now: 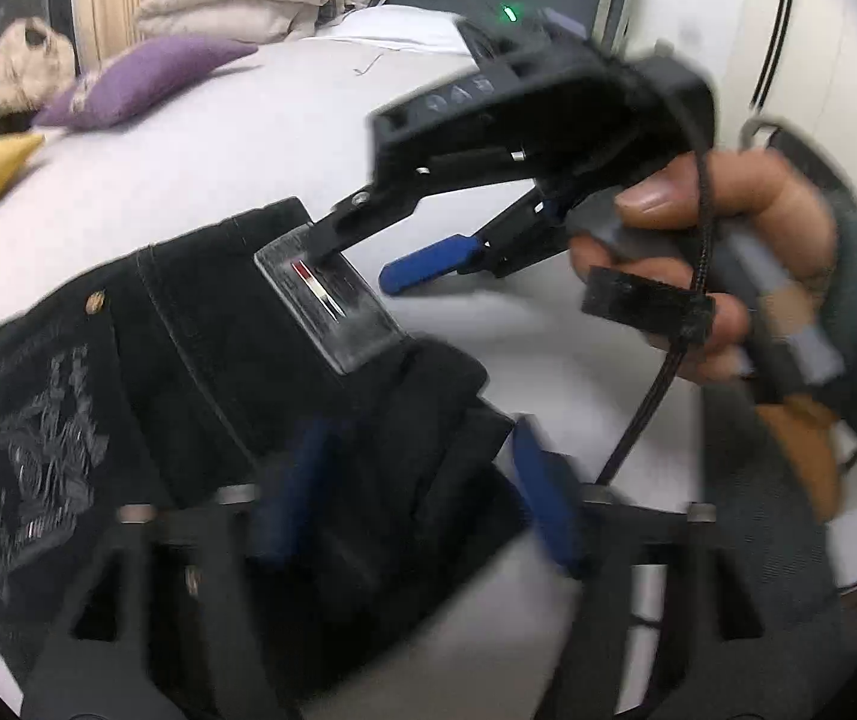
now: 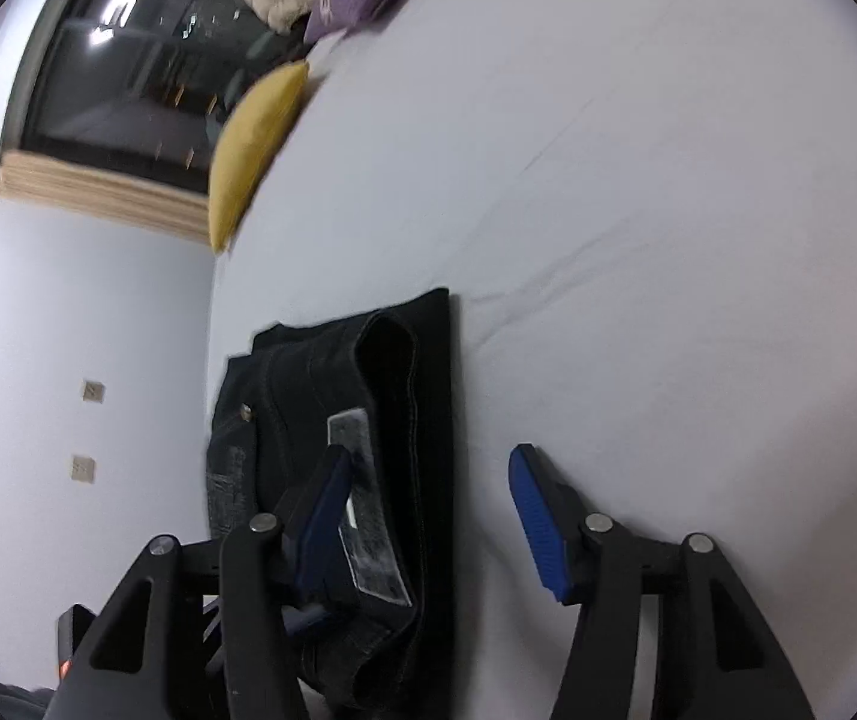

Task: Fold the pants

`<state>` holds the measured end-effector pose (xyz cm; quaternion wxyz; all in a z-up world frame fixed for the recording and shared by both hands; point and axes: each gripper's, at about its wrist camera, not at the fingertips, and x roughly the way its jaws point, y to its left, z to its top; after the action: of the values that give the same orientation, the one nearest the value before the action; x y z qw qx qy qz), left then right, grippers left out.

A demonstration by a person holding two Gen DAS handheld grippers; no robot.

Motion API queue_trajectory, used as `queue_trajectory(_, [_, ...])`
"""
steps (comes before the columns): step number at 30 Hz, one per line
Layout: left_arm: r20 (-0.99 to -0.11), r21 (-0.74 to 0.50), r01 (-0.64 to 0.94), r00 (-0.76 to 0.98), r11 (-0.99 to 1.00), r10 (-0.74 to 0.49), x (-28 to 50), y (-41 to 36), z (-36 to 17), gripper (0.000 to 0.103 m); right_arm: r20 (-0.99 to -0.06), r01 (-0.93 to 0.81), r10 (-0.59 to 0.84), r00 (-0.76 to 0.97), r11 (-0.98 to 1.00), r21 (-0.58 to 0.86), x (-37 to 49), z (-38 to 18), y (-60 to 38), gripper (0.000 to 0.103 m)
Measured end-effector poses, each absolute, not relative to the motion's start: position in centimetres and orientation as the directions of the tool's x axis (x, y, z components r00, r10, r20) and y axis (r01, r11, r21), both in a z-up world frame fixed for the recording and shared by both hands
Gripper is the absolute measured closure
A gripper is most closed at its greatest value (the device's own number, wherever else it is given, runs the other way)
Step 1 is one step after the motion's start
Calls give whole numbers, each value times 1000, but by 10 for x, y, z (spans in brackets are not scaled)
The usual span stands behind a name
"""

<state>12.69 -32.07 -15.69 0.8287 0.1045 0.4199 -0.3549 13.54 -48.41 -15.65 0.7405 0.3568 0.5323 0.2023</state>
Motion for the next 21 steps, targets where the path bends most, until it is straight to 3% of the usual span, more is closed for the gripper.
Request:
queue_trajectory(3, [-744,-155,641,425,751,-516,118,-285,-132,35,-654,79,644,397,686,723,121,-137,-495,45])
queue_trajectory(10, [-690,-199,415,585,888,-428,156,-190,-110,35,-488,-102,780,392,564,820,75,-95,-452,45])
queue_trajectory(12, [-732,-208,388,547,898,-406,170,-182,-130,35,-500,-118,795,345,565,817,65,-107,-431,45])
queue_trajectory(14, [-797,-189,373,482,908,-364,175,-184,-165,35,-575,-61,766,287,613,787,58,-139,-418,46])
queue_trajectory(17, [-790,-178,367,501,913,-355,166,-184,-176,35,-584,19,746,319,611,791,50,-162,-432,74])
queue_trajectory(21, [-737,-262,352,528,899,-422,161,-167,-147,35,-628,13,698,345,665,746,46,-139,-447,67])
